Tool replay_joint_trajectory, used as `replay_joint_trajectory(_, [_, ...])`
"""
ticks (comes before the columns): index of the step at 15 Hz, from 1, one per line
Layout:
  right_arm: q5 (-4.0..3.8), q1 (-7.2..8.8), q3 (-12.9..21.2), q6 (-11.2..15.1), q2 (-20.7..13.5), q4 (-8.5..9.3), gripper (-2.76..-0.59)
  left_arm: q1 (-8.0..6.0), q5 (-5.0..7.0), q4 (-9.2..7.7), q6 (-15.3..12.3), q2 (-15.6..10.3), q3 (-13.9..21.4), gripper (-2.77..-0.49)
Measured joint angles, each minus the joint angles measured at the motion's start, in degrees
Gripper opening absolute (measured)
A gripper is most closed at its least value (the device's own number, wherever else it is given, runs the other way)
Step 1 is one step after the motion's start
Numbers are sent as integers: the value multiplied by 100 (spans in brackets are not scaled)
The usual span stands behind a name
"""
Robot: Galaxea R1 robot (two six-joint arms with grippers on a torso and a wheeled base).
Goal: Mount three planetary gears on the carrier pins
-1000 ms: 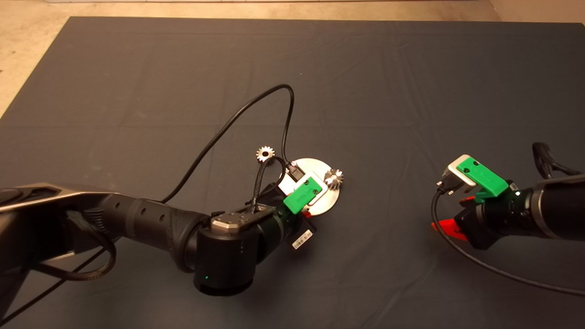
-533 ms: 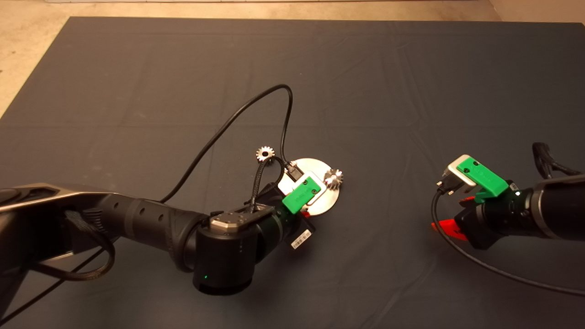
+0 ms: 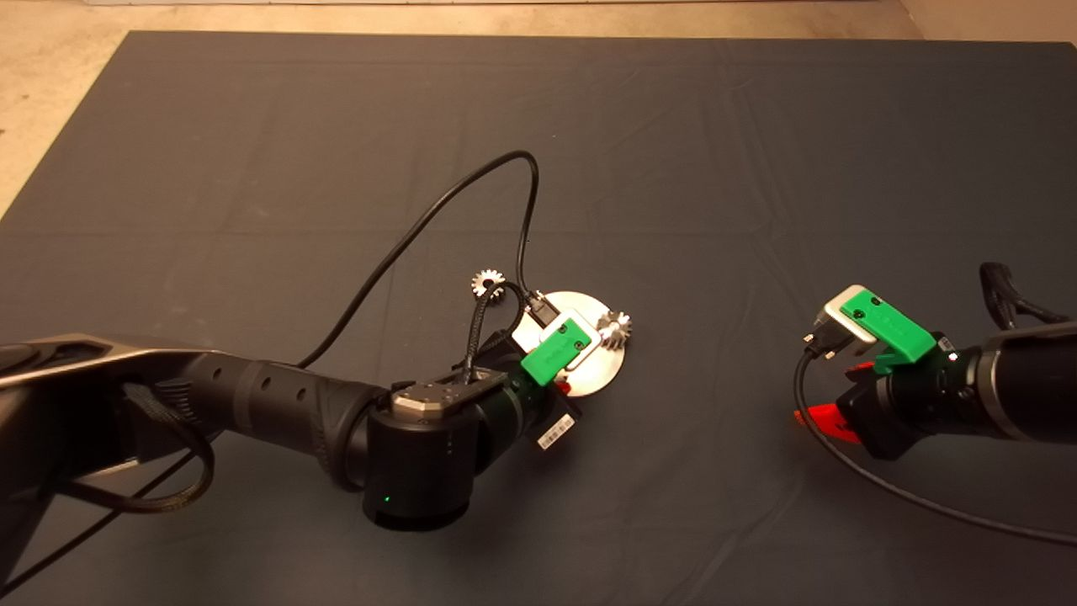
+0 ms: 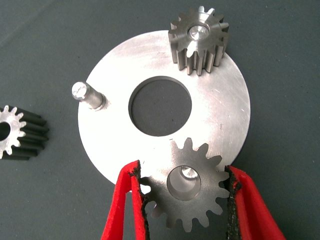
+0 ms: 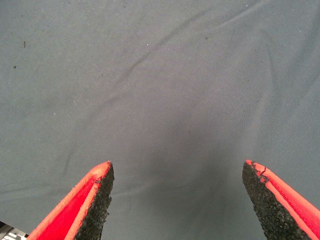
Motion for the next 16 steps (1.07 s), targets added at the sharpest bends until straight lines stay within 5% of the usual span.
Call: replay_joint_trajectory(16, [0, -12, 0, 0, 0, 0, -147, -9, -44, 28, -5, 31, -85, -266])
